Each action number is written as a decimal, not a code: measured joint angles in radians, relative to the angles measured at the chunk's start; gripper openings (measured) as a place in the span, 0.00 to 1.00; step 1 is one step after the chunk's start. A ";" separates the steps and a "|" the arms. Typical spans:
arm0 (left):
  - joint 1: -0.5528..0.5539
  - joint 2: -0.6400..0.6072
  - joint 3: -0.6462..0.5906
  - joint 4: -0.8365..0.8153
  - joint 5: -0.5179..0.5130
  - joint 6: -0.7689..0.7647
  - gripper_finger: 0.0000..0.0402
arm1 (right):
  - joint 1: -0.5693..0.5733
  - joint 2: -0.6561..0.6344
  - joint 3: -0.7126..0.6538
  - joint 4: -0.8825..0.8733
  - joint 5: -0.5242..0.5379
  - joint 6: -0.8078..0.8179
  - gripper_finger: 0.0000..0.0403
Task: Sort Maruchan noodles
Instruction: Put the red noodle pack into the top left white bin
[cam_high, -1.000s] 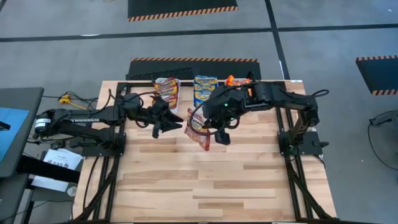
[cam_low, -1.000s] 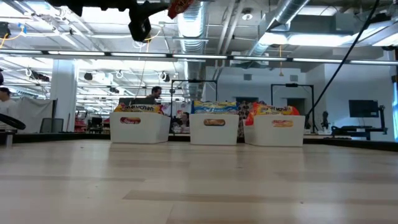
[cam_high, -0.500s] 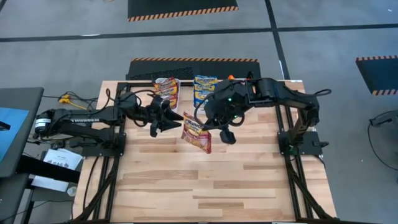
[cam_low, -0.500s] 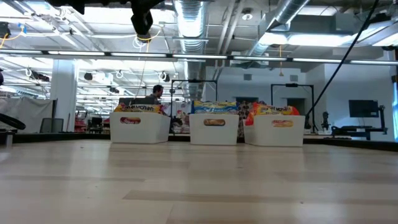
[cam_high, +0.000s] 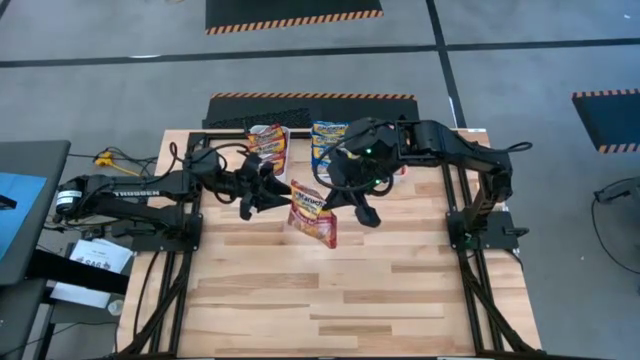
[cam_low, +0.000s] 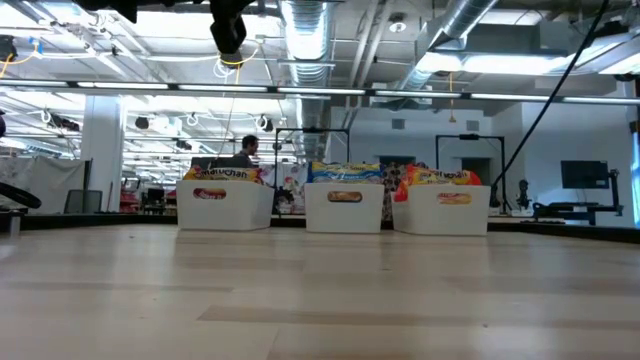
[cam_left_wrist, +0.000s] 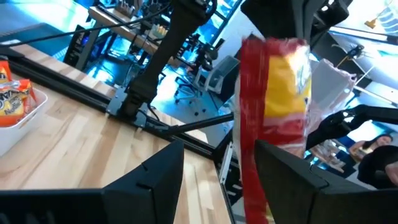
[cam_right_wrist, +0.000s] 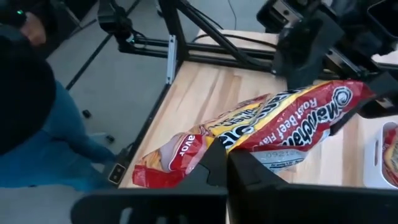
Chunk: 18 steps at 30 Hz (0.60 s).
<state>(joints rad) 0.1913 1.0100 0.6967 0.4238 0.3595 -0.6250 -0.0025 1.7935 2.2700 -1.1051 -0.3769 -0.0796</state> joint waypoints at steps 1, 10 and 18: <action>0.000 0.000 0.000 0.006 0.001 0.000 0.46 | 0.000 0.000 0.000 0.001 -0.003 0.000 0.01; 0.000 0.000 0.000 0.092 0.075 -0.027 0.46 | 0.000 0.013 -0.001 0.024 -0.003 -0.008 0.01; 0.000 0.027 0.000 0.120 0.128 -0.048 0.46 | -0.008 0.013 -0.001 0.063 -0.002 0.001 0.01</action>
<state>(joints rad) 0.1917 1.0368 0.6968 0.5438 0.4875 -0.6730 -0.0101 1.8069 2.2692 -1.0419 -0.3787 -0.0785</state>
